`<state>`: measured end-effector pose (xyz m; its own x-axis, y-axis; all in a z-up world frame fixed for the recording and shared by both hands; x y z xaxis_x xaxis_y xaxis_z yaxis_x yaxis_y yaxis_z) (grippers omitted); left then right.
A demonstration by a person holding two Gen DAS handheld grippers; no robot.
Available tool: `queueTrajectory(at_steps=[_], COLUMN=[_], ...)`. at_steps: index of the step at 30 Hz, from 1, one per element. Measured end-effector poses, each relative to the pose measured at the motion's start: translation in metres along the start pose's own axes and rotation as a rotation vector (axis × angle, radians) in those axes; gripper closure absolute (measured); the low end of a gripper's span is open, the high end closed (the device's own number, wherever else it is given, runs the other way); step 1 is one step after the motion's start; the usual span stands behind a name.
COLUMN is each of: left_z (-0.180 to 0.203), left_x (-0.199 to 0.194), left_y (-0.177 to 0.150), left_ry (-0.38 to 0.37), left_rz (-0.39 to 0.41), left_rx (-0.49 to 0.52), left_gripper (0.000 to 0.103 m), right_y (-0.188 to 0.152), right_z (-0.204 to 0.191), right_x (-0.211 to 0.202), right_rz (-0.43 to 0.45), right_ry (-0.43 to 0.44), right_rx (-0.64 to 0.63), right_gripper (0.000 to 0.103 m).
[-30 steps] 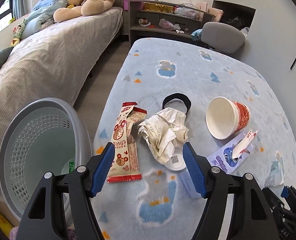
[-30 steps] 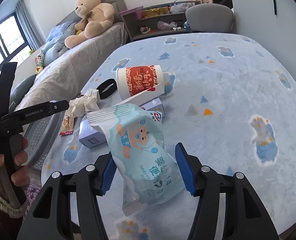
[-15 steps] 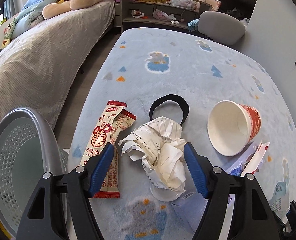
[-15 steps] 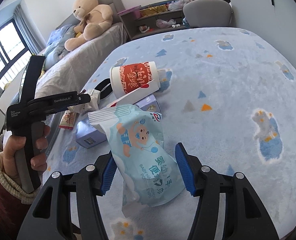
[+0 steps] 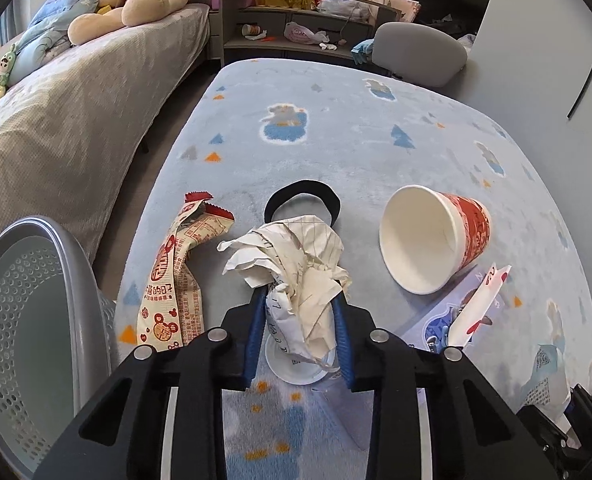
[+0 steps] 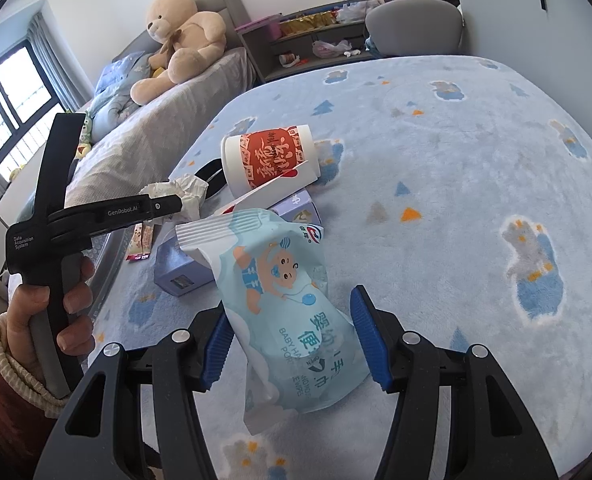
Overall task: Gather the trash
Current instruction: 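Grasp the crumpled tissue with the left gripper and carry it over the basket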
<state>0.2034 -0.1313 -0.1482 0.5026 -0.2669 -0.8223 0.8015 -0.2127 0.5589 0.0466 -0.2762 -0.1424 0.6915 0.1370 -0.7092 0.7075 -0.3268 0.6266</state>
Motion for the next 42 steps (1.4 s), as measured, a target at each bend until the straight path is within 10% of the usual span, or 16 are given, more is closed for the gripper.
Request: queueTrajectory(at_steps=[23, 42], left_z=[-0.037, -0.174], left_x=[-0.092, -0.155], left_y=[-0.028, -0.069], left_ry=[0.062, 0.184], left_rz=[0.144, 0.22], left_rx=[-0.001, -0.15], left_gripper=[0.075, 0.075], right_y=[0.003, 0.01], right_z=[-0.033, -0.197], right_x=[-0.014, 0.024], right_rz=[0.025, -0.012], right_ry=[-0.003, 0.182], right_rx=[-0.069, -0.232], right_gripper=[0.048, 0.048])
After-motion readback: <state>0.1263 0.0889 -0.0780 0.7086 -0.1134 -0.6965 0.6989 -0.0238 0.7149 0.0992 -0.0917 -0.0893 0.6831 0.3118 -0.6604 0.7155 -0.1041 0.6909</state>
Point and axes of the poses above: each gripper's, at about its wrist camera, not at the fingertips, and x roughly the way its jaws point, z to its right, y to its top, the point moved 9 cm from there along x, roughly the way its jaws point, and after that the axes turned 2 degrees about z, right-handed, at the moved point
